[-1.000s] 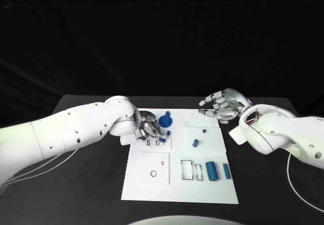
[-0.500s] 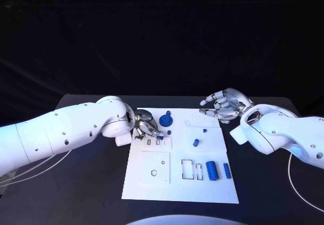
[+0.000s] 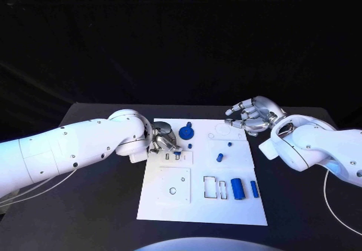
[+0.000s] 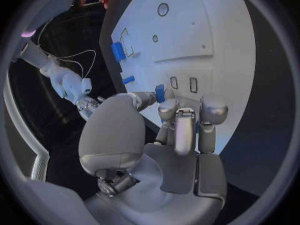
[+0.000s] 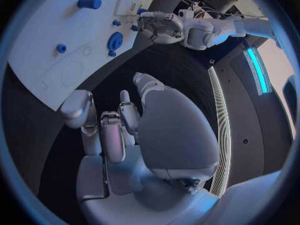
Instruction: Assemble the parts on the task board
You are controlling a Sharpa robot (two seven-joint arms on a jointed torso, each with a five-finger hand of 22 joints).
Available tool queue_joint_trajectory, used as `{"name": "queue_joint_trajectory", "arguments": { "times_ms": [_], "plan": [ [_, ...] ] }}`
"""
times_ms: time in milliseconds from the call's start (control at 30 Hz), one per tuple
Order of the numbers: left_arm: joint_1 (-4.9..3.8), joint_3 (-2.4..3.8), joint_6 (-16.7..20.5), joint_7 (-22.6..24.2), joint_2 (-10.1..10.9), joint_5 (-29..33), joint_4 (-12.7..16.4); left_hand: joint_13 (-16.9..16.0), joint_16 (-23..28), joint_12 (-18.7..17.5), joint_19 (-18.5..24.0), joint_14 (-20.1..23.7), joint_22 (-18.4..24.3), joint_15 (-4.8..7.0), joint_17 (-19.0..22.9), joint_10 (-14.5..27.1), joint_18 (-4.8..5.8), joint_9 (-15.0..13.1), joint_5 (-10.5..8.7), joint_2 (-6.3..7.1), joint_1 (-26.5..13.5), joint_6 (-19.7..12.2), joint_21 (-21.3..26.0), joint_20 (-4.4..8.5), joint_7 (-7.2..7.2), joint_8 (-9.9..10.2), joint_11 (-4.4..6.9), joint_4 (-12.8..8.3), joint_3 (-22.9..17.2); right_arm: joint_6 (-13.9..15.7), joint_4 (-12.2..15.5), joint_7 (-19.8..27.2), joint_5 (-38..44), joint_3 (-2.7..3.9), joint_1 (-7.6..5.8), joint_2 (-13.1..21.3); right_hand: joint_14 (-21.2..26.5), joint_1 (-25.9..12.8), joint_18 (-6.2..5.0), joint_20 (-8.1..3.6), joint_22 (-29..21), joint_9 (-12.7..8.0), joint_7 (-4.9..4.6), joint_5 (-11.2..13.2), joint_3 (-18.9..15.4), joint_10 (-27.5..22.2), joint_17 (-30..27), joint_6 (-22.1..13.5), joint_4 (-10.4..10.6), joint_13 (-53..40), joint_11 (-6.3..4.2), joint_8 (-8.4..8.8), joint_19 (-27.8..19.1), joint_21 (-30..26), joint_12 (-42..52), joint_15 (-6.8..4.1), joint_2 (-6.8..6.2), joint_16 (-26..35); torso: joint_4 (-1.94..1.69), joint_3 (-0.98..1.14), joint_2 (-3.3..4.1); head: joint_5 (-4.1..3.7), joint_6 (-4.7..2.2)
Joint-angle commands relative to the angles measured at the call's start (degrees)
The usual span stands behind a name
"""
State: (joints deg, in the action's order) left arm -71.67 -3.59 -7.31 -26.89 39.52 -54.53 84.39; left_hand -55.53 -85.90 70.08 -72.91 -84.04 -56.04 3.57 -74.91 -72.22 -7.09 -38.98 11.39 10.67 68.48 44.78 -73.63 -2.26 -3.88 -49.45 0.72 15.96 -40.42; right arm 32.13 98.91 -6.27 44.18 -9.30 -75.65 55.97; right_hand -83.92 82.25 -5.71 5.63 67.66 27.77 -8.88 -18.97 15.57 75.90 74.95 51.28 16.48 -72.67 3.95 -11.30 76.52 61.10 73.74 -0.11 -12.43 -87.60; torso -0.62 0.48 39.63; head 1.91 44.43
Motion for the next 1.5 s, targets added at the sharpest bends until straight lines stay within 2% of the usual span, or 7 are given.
{"name": "queue_joint_trajectory", "arguments": {
  "times_ms": [33,267,433,767,1167,1500],
  "plan": [
    [0.18,-0.06,0.9,-1.1,-0.4,-3.1,0.2,-0.7,-0.3,0.7,-0.5,-3.8,-0.4,0.63,-6.8,-0.9,0.51,-0.6,1.31,0.43,-1.3,0.9,-0.5,0.03,0.37,-0.4,0.11,-12.3,-12.8,1.0,0.1,1.3,0.9,0.00,0.05,0.0,-4.1,-0.5,-1.12,-0.01,-1.0,0.1,0.06,-0.2,0.6,-0.8,7.0,-0.1,-0.1,0.9,-0.04,-0.43,-0.8,-1.4,-0.9,-0.20,0.25,0.6,0.05,0.02,0.06,0.09,0.06],
    [0.38,-0.47,1.1,-2.3,-1.2,-3.7,0.0,-1.0,-0.3,1.0,-0.9,-3.8,-1.0,0.81,-6.8,-1.5,0.62,-1.0,3.17,0.77,-2.6,1.3,-0.9,0.20,0.58,-0.5,0.32,-13.1,-13.6,1.3,0.2,1.6,1.1,0.00,0.06,0.0,-4.0,-0.5,-1.18,-0.03,-1.2,0.1,0.09,-0.2,0.8,-1.1,6.7,-0.1,-0.1,1.3,-0.08,-0.56,-1.0,-1.8,-1.2,-0.23,0.19,0.8,0.06,0.06,0.10,0.21,0.14],
    [0.41,-0.66,1.2,-2.9,-1.5,-4.3,-0.1,-1.1,-0.3,1.1,-0.9,-3.8,-1.1,0.84,-6.8,-1.6,0.65,-1.1,3.63,0.77,-2.9,1.5,-1.0,0.24,0.63,-0.6,0.36,-13.3,-13.8,1.4,0.3,1.7,1.2,0.00,0.06,0.0,-4.0,-0.5,-1.18,-0.03,-1.2,0.1,0.09,-0.2,0.8,-1.1,6.7,-0.1,-0.1,1.3,-0.08,-0.56,-1.0,-1.8,-1.2,-0.23,0.19,0.8,0.13,0.06,0.10,0.27,0.27],
    [0.49,-0.80,-0.5,-4.1,-1.7,-6.0,0.0,-1.5,-0.3,1.3,-1.3,-3.8,-1.7,0.96,-6.8,-2.0,0.75,-1.3,4.94,0.86,-3.7,1.8,-1.3,0.35,0.76,-0.6,0.49,-13.8,-14.1,1.5,0.3,1.7,1.3,0.00,0.05,0.0,-4.0,-0.5,-1.18,-0.03,-1.2,0.1,0.09,-0.2,0.8,-1.1,6.7,-0.1,-0.1,1.3,-0.08,-0.56,-1.0,-1.8,-1.2,-0.23,0.19,0.8,0.01,0.01,0.08,0.26,0.59],
    [0.54,-0.82,-2.0,-4.9,-1.6,-6.7,0.1,-1.6,-0.3,1.4,-1.4,-3.8,-2.0,1.00,-6.8,-2.2,0.80,-1.5,5.64,0.93,-4.1,1.9,-1.5,0.39,0.81,-0.7,0.54,-14.1,-14.2,1.5,0.3,1.8,1.3,0.00,0.05,0.0,-4.0,-0.5,-1.18,-0.03,-1.2,0.1,0.09,-0.2,0.8,-1.1,6.7,-0.1,-0.1,1.3,-0.08,-0.56,-1.0,-1.8,-1.2,-0.23,0.19,0.8,0.02,-0.02,0.05,0.31,0.93],
    [0.72,-0.82,-1.5,-4.8,-1.9,-7.1,-0.1,-1.6,-0.3,1.4,-1.5,-3.8,-2.1,1.02,-6.8,-2.2,0.82,-1.5,5.86,0.95,-4.2,1.9,-1.5,0.41,0.83,-0.7,0.56,-14.1,-14.2,1.4,0.3,1.8,1.5,0.00,0.05,0.0,-4.0,-0.5,-1.18,-0.03,-1.2,0.1,0.09,-0.2,0.8,-1.1,6.7,-0.1,-0.1,1.3,-0.08,-0.56,-1.0,-1.8,-1.2,-0.23,0.19,0.8,0.02,0.00,0.09,0.38,0.96]
  ]
}}
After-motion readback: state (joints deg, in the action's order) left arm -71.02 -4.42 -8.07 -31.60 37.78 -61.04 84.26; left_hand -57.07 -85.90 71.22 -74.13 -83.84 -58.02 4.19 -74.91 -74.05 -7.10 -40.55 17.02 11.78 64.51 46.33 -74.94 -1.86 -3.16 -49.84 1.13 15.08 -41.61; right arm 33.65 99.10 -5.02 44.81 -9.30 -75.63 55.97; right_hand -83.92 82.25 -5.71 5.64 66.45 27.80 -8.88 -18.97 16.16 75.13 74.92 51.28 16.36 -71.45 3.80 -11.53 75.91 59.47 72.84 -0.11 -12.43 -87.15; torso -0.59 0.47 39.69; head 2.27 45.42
